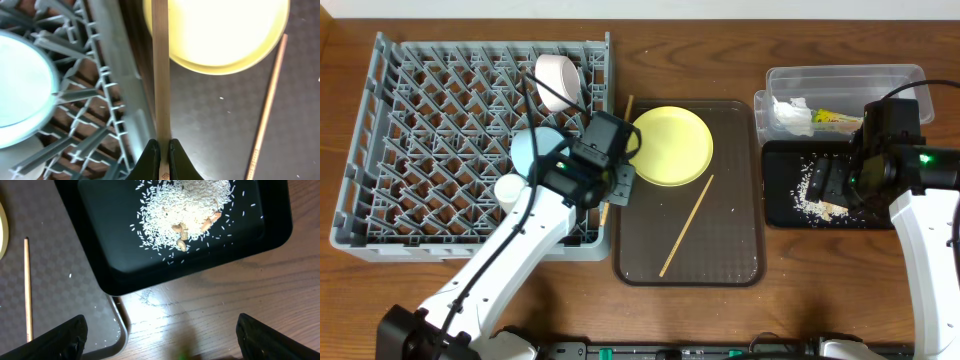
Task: Sort waste into correct bins and load items into the dishwasher rack
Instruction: 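Insert the chopstick upright into the rack's right edge, then return the left gripper to the tray and grasp the second chopstick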
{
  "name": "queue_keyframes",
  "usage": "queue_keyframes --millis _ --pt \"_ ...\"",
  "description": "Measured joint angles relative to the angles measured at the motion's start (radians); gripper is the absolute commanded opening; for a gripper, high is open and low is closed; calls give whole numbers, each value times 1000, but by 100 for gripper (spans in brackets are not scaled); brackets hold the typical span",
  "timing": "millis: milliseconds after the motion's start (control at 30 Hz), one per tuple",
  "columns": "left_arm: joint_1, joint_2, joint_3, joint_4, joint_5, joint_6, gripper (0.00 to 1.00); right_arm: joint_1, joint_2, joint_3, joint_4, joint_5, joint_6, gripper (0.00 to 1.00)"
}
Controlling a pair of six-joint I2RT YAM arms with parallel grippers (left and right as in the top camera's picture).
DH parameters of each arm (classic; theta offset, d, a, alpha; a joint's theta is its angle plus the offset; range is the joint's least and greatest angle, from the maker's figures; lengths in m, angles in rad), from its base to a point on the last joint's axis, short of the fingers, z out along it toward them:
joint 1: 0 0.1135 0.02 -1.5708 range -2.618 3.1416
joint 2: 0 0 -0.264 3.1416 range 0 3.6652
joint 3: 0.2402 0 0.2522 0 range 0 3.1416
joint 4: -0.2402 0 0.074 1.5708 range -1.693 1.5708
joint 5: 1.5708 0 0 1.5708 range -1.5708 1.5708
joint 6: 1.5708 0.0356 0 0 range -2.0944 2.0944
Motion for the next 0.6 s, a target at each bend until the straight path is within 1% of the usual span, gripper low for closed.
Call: queue_keyframes --millis 200,333,500,533,567,600 --pt "58 0 0 2 0 0 6 0 0 0 0 0 0 93" --pt "104 9 0 35 0 0 6 0 0 0 0 0 0 93" --pt "142 76 0 70 0 0 6 0 0 0 0 0 0 93" --pt "144 94 0 77 0 0 7 0 0 0 0 0 0 93" --pt "144 111 0 84 0 0 11 0 0 0 -1 0 0 93" --pt "144 126 0 90 0 1 17 0 0 0 -1 0 0 93"
